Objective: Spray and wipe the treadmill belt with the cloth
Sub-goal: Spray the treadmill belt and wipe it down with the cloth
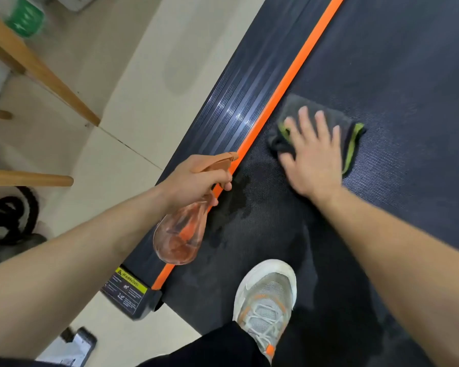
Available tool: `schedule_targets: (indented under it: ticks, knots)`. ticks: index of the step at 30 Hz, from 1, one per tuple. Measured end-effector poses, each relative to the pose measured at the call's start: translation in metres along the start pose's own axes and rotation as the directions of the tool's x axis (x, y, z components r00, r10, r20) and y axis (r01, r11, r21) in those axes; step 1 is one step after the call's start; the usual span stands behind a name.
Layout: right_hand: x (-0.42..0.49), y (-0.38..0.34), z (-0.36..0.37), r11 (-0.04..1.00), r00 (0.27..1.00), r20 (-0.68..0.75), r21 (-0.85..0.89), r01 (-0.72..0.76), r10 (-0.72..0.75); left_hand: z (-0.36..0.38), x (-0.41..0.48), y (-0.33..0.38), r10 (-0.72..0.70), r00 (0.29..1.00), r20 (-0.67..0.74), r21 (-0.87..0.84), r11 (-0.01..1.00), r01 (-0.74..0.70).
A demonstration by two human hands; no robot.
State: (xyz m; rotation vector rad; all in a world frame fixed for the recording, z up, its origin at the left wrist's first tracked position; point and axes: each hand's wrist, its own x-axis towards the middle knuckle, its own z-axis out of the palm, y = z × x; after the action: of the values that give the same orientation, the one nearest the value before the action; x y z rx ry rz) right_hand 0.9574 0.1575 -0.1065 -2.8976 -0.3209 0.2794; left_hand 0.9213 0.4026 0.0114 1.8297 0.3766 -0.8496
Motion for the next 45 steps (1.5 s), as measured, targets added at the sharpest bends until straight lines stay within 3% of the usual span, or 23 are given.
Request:
schedule_targets:
  ticks: [2, 4, 5, 6, 7, 8, 10, 12, 14, 20, 22, 24, 27, 29, 33, 37, 45]
  knots:
    - [-0.049, -0.016, 0.016, 0.966, 0.965, 0.059, -0.023, 0.257, -0.255, 0.008, 0.004, 0.004, -0.012, 1.000, 0.014, 0.011, 1.000, 0.012]
    - [-0.082, -0.006, 0.024, 0.814, 0.801, 0.190, -0.015, 0.581, -0.568, 0.016, 0.011, 0.011, -0.011, 0.999, 0.049, 0.039, 0.999, 0.009]
    - [-0.082, 0.009, 0.020, 0.741, 0.723, 0.232, -0.015, 0.672, -0.651, 0.020, 0.015, 0.013, -0.011, 0.997, 0.082, 0.062, 0.998, 0.006]
    - [-0.077, 0.027, 0.015, 0.715, 0.700, 0.252, -0.043, 0.698, -0.668, 0.025, 0.018, 0.017, -0.013, 0.993, 0.117, 0.084, 0.996, 0.003]
    - [-0.071, 0.045, 0.010, 0.752, 0.742, 0.258, -0.075, 0.654, -0.619, 0.030, 0.022, 0.023, -0.014, 0.990, 0.143, 0.101, 0.995, 0.000]
    - [-0.067, 0.065, 0.005, 0.837, 0.829, 0.239, -0.098, 0.538, -0.505, 0.036, 0.026, 0.030, -0.008, 0.986, 0.166, 0.120, 0.993, -0.012]
    - [-0.066, 0.104, -0.008, 0.986, 0.981, 0.137, -0.082, 0.147, -0.135, 0.051, 0.037, 0.044, 0.008, 0.980, 0.200, 0.169, 0.985, -0.043]
    - [-0.085, 0.132, -0.019, 0.972, 0.972, 0.038, -0.050, -0.229, 0.231, 0.071, 0.048, 0.060, 0.004, 0.969, 0.248, 0.217, 0.974, -0.059]
    - [-0.117, 0.141, -0.019, 0.923, 0.925, -0.010, -0.052, -0.381, 0.381, 0.093, 0.060, 0.076, -0.022, 0.949, 0.313, 0.279, 0.958, -0.070]
    - [-0.230, 0.116, -0.001, 0.949, 0.943, 0.110, -0.045, -0.312, 0.315, 0.188, 0.093, 0.131, -0.126, 0.885, 0.448, 0.555, 0.815, -0.166]
    - [-0.245, 0.127, -0.004, 0.935, 0.928, 0.116, -0.049, -0.351, 0.354, 0.225, 0.095, 0.155, -0.151, 0.846, 0.512, 0.612, 0.755, -0.236]
    - [-0.256, 0.135, -0.010, 0.835, 0.829, 0.126, 0.002, -0.550, 0.545, 0.261, 0.096, 0.177, -0.170, 0.813, 0.557, 0.656, 0.690, -0.305]
    - [-0.273, 0.120, -0.007, 0.541, 0.551, 0.122, 0.103, -0.834, 0.826, 0.305, 0.101, 0.195, -0.180, 0.790, 0.585, 0.677, 0.645, -0.354]
    - [-0.281, 0.108, 0.004, 0.477, 0.489, 0.124, 0.118, -0.871, 0.863, 0.332, 0.102, 0.200, -0.200, 0.775, 0.600, 0.689, 0.621, -0.373]
    - [-0.284, 0.114, 0.028, 0.503, 0.509, 0.041, 0.097, -0.859, 0.860, 0.372, 0.102, 0.201, -0.257, 0.707, 0.658, 0.690, 0.583, -0.429]
    - [-0.287, 0.112, 0.032, 0.522, 0.522, -0.029, 0.099, -0.847, 0.853, 0.390, 0.102, 0.202, -0.263, 0.691, 0.674, 0.685, 0.572, -0.451]
    - [-0.284, 0.112, 0.027, 0.512, 0.511, -0.050, 0.164, -0.843, 0.858, 0.386, 0.101, 0.183, -0.230, 0.737, 0.635, 0.700, 0.576, -0.423]
